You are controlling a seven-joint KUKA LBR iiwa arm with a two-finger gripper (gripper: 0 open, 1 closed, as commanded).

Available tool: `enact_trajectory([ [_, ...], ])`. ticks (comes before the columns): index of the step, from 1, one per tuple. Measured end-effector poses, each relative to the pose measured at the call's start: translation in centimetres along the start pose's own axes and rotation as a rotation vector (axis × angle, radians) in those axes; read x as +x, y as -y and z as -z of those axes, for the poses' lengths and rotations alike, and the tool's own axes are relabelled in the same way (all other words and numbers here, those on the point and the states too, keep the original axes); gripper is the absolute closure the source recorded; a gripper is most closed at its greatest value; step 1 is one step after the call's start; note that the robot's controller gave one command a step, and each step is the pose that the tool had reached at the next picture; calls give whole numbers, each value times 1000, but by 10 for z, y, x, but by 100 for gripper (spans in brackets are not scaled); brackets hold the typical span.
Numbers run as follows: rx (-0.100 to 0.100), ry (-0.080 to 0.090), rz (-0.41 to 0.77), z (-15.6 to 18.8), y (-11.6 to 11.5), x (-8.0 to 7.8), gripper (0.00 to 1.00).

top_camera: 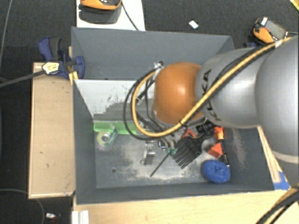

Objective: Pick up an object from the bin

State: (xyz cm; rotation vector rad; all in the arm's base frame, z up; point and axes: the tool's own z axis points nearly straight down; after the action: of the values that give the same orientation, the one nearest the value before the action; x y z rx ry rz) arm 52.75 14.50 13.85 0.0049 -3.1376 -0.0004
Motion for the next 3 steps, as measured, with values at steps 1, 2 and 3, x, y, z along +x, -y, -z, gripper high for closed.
enact_trajectory([
  [1, -1, 6, -5, 3, 1, -2, 0],
  [2, -1, 13, 297, -40, 45, -14, 0],
  [3, -1, 2, 479, -21, 92, 0, 0],
])
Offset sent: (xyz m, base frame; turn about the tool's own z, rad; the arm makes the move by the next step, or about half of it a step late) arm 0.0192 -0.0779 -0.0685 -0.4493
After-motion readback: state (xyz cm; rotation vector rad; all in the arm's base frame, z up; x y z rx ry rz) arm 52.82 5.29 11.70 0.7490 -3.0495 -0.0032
